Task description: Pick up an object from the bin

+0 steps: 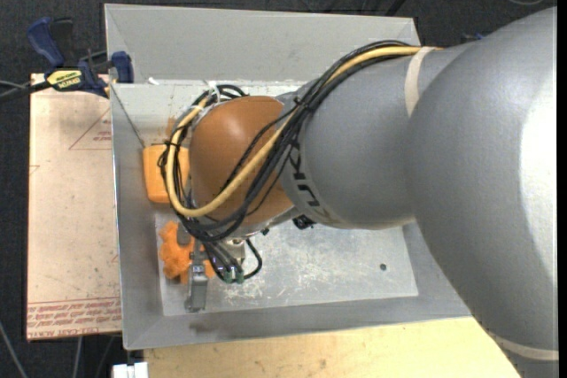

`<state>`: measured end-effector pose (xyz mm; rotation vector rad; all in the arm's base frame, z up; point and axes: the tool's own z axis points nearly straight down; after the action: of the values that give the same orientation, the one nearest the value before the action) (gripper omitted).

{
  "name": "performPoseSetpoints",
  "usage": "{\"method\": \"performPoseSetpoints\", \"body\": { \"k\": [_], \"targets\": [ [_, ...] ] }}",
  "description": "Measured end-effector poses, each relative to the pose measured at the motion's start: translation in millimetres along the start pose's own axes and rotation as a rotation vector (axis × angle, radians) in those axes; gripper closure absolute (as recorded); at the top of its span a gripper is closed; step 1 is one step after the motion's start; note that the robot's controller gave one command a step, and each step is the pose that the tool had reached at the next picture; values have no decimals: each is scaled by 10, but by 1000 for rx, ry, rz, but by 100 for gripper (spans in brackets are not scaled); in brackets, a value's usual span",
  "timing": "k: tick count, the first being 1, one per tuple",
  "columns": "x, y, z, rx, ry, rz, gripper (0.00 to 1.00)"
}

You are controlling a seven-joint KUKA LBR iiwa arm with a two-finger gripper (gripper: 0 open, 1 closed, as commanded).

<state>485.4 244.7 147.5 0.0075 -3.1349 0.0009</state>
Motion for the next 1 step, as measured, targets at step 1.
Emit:
{"method": "performPoseSetpoints", "body": {
  "k": [1],
  "targets": [
    [-18,-14,-44,-2,-6,5,0]
  ]
}}
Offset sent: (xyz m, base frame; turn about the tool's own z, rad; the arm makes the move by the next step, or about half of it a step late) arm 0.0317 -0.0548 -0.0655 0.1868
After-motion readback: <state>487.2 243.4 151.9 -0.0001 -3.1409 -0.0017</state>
